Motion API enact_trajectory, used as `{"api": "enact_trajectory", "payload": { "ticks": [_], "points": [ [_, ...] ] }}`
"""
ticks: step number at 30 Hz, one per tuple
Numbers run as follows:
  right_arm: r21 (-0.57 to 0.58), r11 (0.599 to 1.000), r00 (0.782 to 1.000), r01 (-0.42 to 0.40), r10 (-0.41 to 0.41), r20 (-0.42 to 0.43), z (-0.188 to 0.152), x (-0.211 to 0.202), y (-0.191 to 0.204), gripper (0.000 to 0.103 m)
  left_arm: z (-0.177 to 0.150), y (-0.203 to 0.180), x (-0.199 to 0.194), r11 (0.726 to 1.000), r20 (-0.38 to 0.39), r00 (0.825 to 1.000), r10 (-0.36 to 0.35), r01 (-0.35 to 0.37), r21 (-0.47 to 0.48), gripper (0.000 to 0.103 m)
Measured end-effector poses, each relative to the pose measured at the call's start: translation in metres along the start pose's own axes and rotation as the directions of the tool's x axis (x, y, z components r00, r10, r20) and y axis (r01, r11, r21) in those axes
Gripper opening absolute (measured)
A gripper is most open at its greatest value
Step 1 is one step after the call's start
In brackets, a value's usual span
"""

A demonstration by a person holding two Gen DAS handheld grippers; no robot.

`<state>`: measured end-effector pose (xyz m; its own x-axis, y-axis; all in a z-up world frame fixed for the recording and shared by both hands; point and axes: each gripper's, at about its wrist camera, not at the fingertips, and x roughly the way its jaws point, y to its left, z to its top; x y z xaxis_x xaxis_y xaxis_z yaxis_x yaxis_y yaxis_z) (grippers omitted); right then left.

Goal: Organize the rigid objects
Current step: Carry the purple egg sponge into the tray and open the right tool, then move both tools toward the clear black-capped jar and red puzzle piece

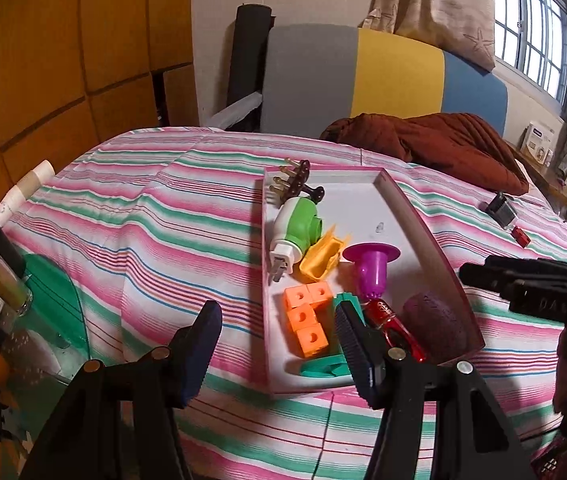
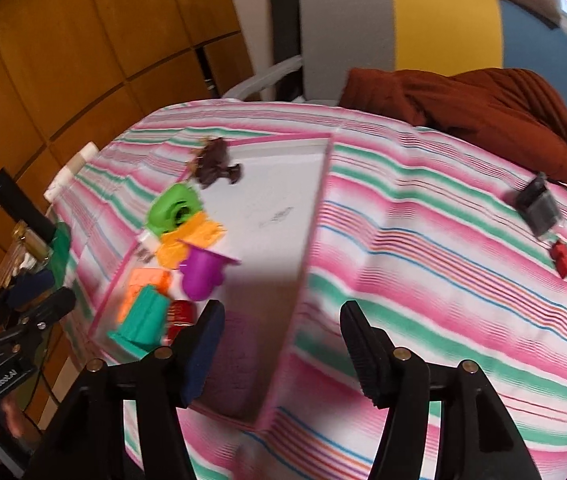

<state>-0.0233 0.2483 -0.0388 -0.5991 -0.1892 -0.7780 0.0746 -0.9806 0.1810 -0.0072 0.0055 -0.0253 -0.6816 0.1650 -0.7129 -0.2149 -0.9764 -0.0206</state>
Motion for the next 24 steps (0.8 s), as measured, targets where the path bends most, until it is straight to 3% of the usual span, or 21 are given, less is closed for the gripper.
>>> {"api": "enact_trajectory", "payload": {
  "ticks": [13,19,24],
  "points": [
    [0.023,0.986,0.986,0.165,-0.165,-0.028,0.003,-0.014,-0.079,0.07,0.02,-0.033,-0.006,0.996,0.031,0.998,-0.045,0.043,0.074,0.059],
    [0.065,0.966,0.967,0.249,-0.246,-0.062,-0.005,-0.013,-0.145,0.079,0.032,-0.064,-0.009,0.987,0.054,0.995,-0.087,0.079,0.138,0.059],
    [0.203,0.925,0.946,0.321,-0.305,-0.109,-0.021,-0.011,-0.197,0.079,0.039,-0.089,-0.006,0.977,0.05,0.992,-0.114,0.103,0.185,0.059]
  ]
}}
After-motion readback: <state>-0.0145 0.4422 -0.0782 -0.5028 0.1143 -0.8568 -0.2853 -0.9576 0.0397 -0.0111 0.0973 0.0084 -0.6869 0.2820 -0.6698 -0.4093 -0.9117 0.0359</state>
